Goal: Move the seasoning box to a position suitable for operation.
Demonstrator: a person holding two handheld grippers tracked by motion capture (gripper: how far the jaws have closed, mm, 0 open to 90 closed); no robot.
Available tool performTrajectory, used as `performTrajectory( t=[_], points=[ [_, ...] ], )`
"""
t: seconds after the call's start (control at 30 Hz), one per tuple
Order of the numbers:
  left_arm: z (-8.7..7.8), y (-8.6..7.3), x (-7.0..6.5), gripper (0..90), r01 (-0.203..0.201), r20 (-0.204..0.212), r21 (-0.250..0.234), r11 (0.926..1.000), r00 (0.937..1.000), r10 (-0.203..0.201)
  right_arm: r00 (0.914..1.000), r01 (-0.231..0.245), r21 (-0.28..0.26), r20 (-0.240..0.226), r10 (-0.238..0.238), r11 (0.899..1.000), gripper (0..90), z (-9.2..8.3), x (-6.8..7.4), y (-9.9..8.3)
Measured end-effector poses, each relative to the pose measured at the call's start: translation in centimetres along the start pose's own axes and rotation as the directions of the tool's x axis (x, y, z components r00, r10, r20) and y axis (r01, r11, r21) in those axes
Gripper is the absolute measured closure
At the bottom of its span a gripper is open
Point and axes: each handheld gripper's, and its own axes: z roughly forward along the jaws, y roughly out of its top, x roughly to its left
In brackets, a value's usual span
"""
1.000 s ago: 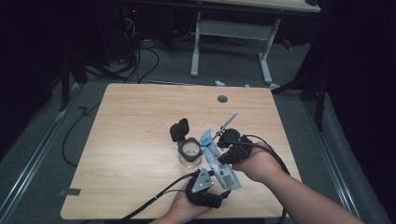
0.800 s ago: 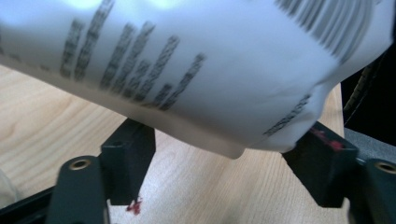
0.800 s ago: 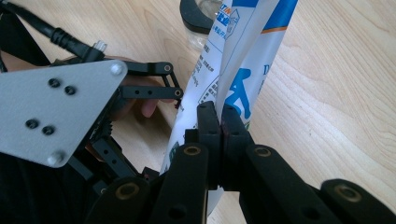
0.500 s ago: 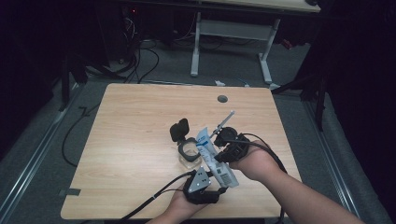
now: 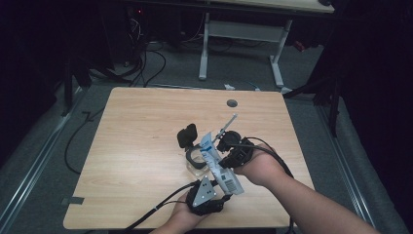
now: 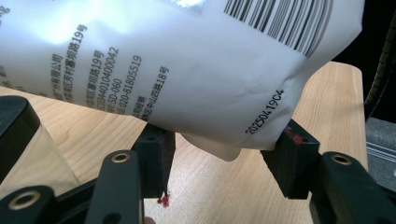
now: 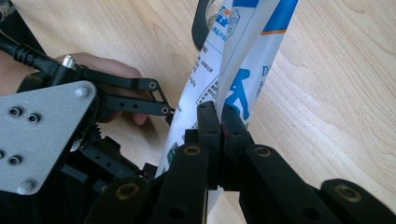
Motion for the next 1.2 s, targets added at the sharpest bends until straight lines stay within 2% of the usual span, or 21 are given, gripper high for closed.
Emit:
performTrajectory(
  t=[0.2,0.7,0.93,1.2],
  points=[
    [-0.4,0.0,0.1,48.4,-0.010,-0.019,-0.001,0.9999,0.9998,0.010,1.0000,0.002,0.006,-0.003,-0.002,1.000,89.8,0.3,-0.2,0.6],
    [-0.8,0.3,-0.5,49.6,-0.018,-0.029,-0.016,0.9997,0.9994,0.017,0.9999,0.017,0.013,-0.002,-0.017,1.000,89.8,0.5,-0.1,1.2],
    [-0.9,0.5,-0.6,50.7,-0.051,-0.050,-0.012,0.9986,0.9975,0.050,0.9998,0.014,0.014,-0.013,-0.014,1.000,89.8,0.7,-0.3,1.4],
    [-0.6,0.6,-0.6,51.1,-0.041,-0.055,-0.007,0.9991,0.9977,0.040,0.9997,0.009,0.031,-0.023,-0.008,0.999,89.7,1.0,-0.8,1.8]
  ],
)
